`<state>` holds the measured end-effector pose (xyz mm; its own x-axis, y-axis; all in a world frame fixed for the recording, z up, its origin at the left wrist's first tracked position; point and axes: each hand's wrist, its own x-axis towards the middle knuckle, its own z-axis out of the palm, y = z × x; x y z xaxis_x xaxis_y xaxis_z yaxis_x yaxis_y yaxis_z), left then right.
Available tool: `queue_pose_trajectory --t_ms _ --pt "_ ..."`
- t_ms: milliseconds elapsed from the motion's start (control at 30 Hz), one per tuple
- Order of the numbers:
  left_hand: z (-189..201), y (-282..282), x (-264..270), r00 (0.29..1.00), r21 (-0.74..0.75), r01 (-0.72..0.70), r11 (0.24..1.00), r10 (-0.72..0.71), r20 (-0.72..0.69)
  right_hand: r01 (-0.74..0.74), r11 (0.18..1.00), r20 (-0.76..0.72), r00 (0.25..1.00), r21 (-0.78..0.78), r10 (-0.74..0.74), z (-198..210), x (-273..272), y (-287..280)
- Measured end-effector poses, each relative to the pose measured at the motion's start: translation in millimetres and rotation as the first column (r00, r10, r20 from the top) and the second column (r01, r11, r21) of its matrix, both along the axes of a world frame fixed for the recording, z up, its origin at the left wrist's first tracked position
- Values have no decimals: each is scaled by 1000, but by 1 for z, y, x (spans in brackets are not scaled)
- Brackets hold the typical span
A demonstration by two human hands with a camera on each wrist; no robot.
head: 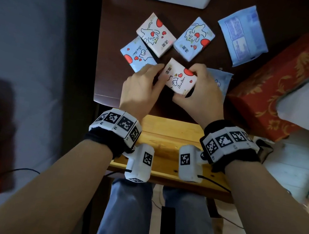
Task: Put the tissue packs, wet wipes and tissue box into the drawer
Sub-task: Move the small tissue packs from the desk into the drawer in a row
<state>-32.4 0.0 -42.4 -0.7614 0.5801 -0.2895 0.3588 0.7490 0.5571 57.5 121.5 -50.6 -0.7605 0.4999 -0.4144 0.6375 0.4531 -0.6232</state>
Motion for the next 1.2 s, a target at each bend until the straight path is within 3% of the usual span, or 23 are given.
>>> queue_pose_trajectory --t_ms 100,200,333,400,600,767,967,1200 --pt "4 5 -13 981 62 -94 994 103 -166 133 989 -86 987 -64 -138 5 -1 3" --pt "-5 14 -26 944 34 -122 992 126 -305 266 959 -163 947 -95 -279 4 -5 8" --pt "-20 29 -39 988 -127 -96 987 79 -133 356 923 -189 906 -144 -378 -5 -10 15" --pt "-25 34 -40 992 -134 -104 985 94 -78 372 914 -190 897 -165 -399 -9 -11 18" --pt "-21 34 -34 981 63 -155 986 162 -108 376 915 -154 905 -148 -397 -13 -10 20" --pt "-6 27 -22 992 248 -95 964 112 -55 444 885 -186 866 -143 -465 -2 -2 19" --pt "-2 15 -1 994 310 -63 949 32 106 432 866 -160 864 -251 -477 9 3 8" --pt "-6 6 11 937 273 -153 950 51 347 440 816 -78 862 -375 -501 17 8 -4"
